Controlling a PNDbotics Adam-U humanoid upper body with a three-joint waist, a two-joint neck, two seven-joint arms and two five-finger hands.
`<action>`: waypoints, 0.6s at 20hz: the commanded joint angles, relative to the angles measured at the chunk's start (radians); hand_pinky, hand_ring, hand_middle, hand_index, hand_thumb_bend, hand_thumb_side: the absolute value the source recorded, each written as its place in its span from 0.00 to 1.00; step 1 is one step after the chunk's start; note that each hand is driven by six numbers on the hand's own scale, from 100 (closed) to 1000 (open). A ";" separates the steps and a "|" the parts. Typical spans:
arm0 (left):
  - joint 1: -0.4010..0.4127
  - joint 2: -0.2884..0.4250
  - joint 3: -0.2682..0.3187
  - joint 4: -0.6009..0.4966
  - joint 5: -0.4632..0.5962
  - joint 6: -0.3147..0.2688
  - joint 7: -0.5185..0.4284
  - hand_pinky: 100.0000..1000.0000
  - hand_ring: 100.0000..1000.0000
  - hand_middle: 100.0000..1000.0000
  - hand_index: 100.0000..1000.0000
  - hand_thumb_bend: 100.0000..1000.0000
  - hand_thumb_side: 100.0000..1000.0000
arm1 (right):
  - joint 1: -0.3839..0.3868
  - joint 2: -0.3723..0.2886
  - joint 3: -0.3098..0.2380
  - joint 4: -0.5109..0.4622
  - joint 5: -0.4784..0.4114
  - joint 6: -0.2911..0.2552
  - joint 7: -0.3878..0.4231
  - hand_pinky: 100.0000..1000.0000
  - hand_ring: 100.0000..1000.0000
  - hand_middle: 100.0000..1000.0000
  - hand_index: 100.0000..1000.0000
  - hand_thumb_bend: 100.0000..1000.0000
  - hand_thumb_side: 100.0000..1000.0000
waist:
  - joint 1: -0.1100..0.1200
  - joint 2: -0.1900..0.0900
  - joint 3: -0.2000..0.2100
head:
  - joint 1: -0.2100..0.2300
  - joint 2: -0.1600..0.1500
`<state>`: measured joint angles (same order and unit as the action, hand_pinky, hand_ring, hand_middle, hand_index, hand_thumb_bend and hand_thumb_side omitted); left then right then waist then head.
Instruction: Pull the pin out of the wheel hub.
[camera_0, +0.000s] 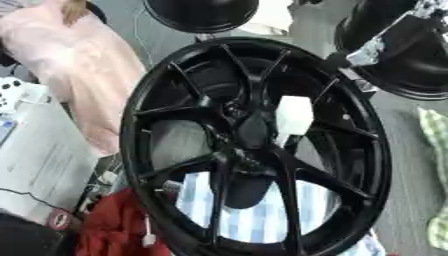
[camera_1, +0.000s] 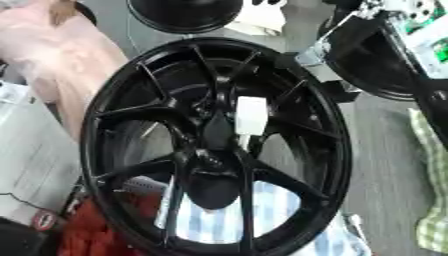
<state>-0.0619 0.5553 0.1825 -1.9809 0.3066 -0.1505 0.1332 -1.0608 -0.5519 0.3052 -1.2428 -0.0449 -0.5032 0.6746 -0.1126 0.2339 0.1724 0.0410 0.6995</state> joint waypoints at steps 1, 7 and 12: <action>-0.006 0.030 0.005 -0.019 -0.004 -0.004 -0.003 0.73 0.67 0.72 0.80 0.05 0.82 | -0.028 -0.035 0.004 0.004 -0.013 -0.282 0.232 0.85 0.91 0.76 0.82 0.45 0.05 | 0.009 -0.015 0.002 | -0.008 -0.022; -0.008 0.030 0.005 -0.019 -0.002 -0.005 -0.002 0.73 0.67 0.72 0.80 0.05 0.81 | -0.036 -0.053 0.012 0.013 -0.026 -0.367 0.232 0.84 0.91 0.76 0.81 0.43 0.03 | 0.010 -0.017 0.008 | -0.024 -0.058; -0.027 0.042 -0.001 -0.019 0.003 -0.009 -0.008 0.73 0.67 0.72 0.80 0.04 0.81 | -0.060 -0.095 0.042 0.029 -0.016 -0.402 0.232 0.84 0.90 0.76 0.81 0.42 0.02 | 0.003 -0.012 0.023 | -0.033 -0.057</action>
<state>-0.0803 0.5614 0.1788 -1.9809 0.3090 -0.1554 0.1282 -1.0960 -0.6043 0.3479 -1.2112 -0.0614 -0.5827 0.5951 -0.1174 0.2344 0.1978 0.0123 0.6493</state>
